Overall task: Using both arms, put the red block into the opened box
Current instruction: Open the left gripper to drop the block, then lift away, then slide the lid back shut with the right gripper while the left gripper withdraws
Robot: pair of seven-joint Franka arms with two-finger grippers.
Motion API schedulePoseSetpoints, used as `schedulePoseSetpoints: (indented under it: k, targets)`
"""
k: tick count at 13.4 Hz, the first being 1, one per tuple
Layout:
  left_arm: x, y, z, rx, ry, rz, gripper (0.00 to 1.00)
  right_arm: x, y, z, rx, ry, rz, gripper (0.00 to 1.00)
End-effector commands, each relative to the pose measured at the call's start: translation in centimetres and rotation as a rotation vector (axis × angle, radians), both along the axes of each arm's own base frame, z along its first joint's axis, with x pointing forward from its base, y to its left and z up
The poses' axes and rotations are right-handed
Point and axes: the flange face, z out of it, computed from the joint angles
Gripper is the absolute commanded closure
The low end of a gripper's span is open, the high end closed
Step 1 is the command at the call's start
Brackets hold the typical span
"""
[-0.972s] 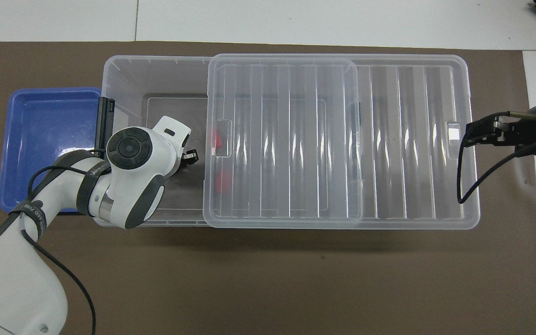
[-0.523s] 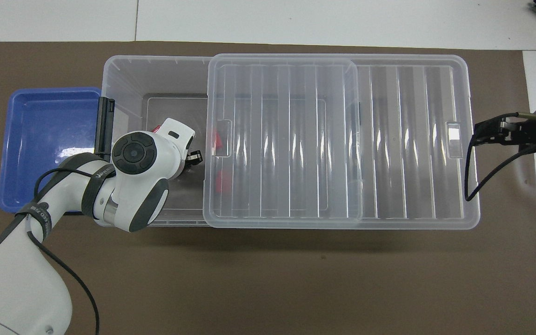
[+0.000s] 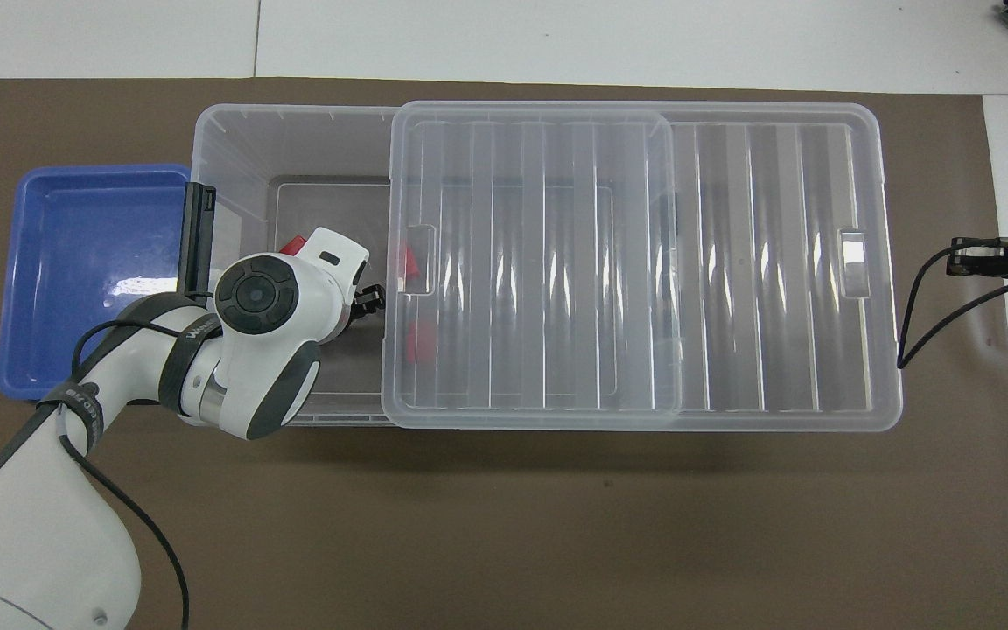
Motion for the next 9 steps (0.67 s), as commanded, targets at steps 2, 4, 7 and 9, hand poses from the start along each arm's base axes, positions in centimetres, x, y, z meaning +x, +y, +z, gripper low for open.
schedulePoseSetpoints:
  k: [2, 4, 7, 9]
  targets:
    - [1.7, 0.6, 4.6, 0.06, 0.04, 0.032, 0.0, -0.6, -0.8, -2.6, -0.013, -0.008, 0.003, 1.0]
    - [2.9, 1.9, 7.9, 0.068, 0.045, 0.062, 0.0, -0.6, -0.7, -2.7, -0.014, -0.018, -0.002, 1.0]
    - [4.1, 4.1, 13.3, 0.035, 0.065, 0.135, 0.0, -1.2, -0.5, -3.7, 0.001, 0.009, -0.014, 1.0]
    - [4.7, 7.1, 18.4, 0.003, 0.109, 0.138, 0.0, -1.6, 0.4, -4.3, 0.009, 0.037, -0.001, 1.0]
